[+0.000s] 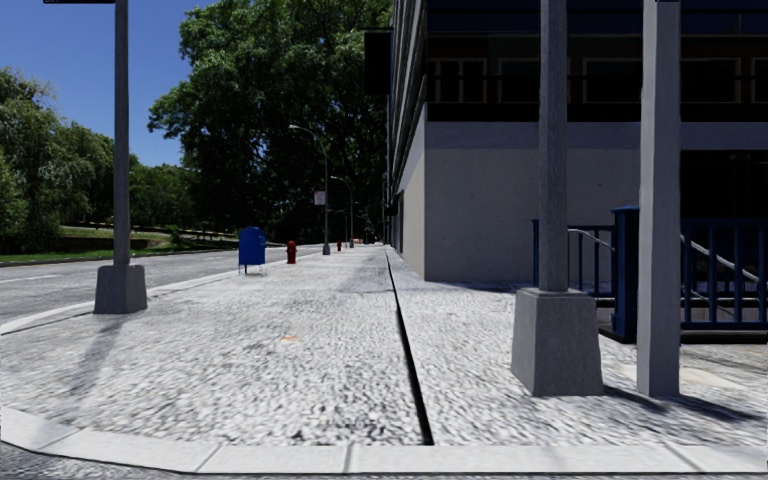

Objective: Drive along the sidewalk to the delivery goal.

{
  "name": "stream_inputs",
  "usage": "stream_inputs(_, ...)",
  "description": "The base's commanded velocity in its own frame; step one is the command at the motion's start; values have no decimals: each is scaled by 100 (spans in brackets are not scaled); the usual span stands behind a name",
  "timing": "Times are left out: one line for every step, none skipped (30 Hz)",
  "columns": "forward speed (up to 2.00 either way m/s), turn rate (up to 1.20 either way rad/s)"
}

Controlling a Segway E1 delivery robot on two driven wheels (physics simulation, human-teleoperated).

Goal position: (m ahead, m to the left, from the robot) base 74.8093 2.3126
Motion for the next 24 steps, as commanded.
stream_inputs(200,0)
stream_inputs(200,0)
stream_inputs(200,0)
stream_inputs(196,0)
stream_inputs(176,0)
stream_inputs(176,0)
stream_inputs(155,0)
stream_inputs(141,0)
stream_inputs(133,0)
stream_inputs(129,0)
stream_inputs(129,0)
stream_inputs(127,0)
stream_inputs(124,0)
stream_inputs(121,0)
stream_inputs(120,0)
stream_inputs(120,0)
stream_inputs(119,0)
stream_inputs(119,0)
stream_inputs(119,0)
stream_inputs(119,0)
stream_inputs(119,0)
stream_inputs(119,0)
stream_inputs(119,0)
stream_inputs(119,0)
